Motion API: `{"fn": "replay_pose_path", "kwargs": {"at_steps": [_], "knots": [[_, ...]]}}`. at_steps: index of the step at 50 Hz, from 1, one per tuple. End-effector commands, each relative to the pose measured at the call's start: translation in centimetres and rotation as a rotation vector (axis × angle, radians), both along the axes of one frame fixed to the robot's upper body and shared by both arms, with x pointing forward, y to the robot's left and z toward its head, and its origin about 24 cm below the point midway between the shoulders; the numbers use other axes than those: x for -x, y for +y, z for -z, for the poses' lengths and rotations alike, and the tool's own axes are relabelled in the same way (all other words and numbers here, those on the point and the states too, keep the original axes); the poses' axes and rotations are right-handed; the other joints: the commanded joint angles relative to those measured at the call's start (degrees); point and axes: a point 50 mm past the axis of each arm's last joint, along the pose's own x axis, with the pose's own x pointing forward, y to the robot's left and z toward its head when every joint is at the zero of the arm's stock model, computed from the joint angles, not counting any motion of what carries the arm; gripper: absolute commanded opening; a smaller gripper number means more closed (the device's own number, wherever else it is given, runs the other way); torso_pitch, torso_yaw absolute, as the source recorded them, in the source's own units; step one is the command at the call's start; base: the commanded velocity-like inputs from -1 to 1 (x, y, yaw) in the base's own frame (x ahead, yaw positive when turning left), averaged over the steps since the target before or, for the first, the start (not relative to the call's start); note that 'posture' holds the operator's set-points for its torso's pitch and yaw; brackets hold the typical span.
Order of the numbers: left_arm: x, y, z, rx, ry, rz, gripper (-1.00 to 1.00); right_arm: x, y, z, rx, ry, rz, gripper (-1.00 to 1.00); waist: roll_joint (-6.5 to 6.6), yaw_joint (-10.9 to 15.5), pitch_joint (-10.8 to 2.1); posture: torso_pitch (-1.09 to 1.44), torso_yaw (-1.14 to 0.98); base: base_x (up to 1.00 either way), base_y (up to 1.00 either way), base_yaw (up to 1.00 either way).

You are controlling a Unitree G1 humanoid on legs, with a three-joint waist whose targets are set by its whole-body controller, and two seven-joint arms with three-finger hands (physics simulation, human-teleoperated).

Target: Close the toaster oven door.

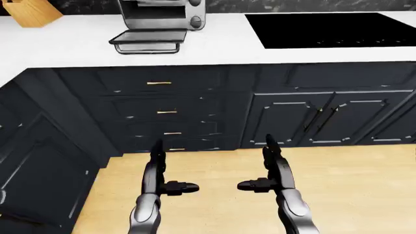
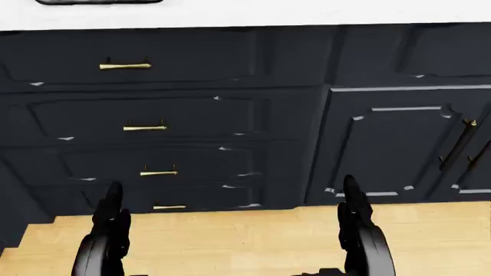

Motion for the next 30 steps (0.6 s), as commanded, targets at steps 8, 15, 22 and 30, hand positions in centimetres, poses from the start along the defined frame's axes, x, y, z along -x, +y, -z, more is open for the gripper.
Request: {"fn": "replay_pose_path", "kwargs": {"at_steps": [8, 15, 22, 30], "knots": [[-1.3, 0.1, -4.2, 0.069, -0.176, -0.005, 1.0, -1.1, -0.1, -3.7, -0.031, -0.172, 0.011, 1.0, -0.43, 0.48, -4.33, 0.0, 0.0, 0.0, 0.0, 0.0], [-1.5, 0.1, -5.8, 0.029, -0.248, -0.01, 1.0, -1.4, -0.3, -4.4, -0.039, -0.184, 0.025, 1.0, -0.27, 0.43, -4.72, 0.0, 0.0, 0.0, 0.0, 0.0], [-1.7, 0.6, -7.1, -0.019, -0.262, -0.001, 1.0, -1.8, -0.8, -6.2, -0.041, -0.222, 0.041, 1.0, -0.14, 0.47, -5.22, 0.0, 0.0, 0.0, 0.0, 0.0], [-2.6, 2.7, -9.0, 0.009, -0.288, -0.056, 1.0, -2.6, -1.6, -9.0, -0.031, -0.279, 0.057, 1.0, -0.23, 0.52, -5.23, 0.0, 0.0, 0.0, 0.0, 0.0]]}}
